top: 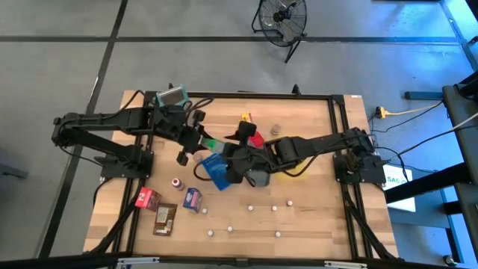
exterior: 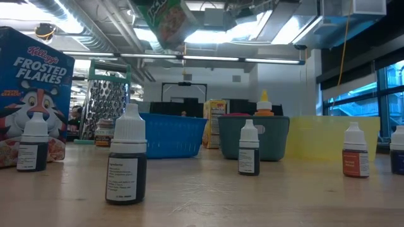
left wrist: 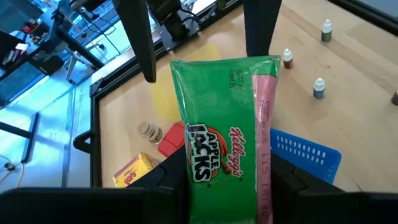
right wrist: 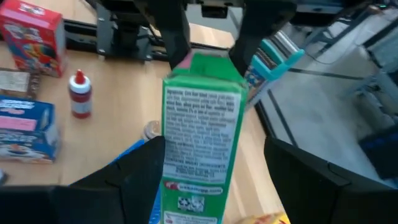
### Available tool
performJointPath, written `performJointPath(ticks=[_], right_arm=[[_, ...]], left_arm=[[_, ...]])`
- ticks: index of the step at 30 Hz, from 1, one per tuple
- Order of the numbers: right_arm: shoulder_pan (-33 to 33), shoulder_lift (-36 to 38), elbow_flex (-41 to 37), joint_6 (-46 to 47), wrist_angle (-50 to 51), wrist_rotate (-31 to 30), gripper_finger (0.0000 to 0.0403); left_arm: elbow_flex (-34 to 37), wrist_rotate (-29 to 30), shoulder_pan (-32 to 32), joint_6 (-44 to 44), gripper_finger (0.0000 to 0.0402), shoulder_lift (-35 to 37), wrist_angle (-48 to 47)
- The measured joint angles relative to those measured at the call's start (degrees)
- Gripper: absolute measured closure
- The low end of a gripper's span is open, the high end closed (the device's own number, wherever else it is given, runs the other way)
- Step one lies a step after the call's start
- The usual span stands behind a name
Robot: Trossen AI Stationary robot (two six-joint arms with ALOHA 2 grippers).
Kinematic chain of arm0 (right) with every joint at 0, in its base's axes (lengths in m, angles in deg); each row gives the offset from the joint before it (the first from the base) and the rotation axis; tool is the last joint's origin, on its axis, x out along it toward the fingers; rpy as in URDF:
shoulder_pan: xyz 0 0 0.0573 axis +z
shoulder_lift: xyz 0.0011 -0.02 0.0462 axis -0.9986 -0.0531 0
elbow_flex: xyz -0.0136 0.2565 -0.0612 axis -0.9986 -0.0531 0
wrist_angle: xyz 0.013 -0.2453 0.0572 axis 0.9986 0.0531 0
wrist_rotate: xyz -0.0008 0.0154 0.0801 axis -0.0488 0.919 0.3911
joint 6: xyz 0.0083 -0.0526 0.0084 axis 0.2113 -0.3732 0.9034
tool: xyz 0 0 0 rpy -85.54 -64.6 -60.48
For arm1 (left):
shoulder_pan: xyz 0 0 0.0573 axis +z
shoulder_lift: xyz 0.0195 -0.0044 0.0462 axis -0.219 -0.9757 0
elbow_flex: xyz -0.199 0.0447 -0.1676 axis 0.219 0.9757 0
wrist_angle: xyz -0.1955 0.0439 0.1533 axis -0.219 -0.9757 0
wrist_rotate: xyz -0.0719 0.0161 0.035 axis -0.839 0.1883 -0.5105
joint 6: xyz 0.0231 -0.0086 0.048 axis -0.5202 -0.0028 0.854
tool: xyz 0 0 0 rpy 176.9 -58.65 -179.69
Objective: Pick & Place Kitchen Items
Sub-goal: Put the green cereal box into the yellow bin
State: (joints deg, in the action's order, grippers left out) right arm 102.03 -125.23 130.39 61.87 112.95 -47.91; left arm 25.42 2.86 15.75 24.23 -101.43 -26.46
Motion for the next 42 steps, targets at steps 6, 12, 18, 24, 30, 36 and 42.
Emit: performJointPath(ticks=[6, 12, 18, 24, 30, 36, 42], right_arm=[[-1.0, 0.0, 0.0, 0.0, -2.2, 4.2, 0.0125], [-0.9, 0.0, 0.0, -1.3, -3.1, 4.2, 0.0125], [-2.1, 0.0, 0.0, -1.7, -3.9, 5.7, 0.0125], [-4.0, 0.0, 0.0, -1.6, -4.0, 9.5, 0.0125], [-4.3, 0.0, 0.0, -1.6, -4.1, 10.6, 0.0128], [-4.3, 0.0, 0.0, -1.7, -4.2, 10.6, 0.0177], [-4.3, 0.0, 0.0, -1.7, -4.1, 11.1, 0.0241]], left_arm=[[0.0, 1.7, 0.0, -0.6, 0.0278, -0.1, 0.7], [0.0, 2.3, 0.0, -0.6, 0.0278, -0.2, 0.6], [0.0, 2.3, 0.0, -0.9, 0.0278, -0.2, 1.0], [0.0, 2.4, 0.0, -1.1, 0.0278, -0.2, 1.1], [0.0, 2.3, 0.0, -1.1, 0.0278, -0.2, 1.2], [0.0, 2.4, 0.0, -1.1, 0.0278, -0.1, 1.3], [0.0, 2.5, 0.0, -1.0, 0.0278, -0.1, 1.4]])
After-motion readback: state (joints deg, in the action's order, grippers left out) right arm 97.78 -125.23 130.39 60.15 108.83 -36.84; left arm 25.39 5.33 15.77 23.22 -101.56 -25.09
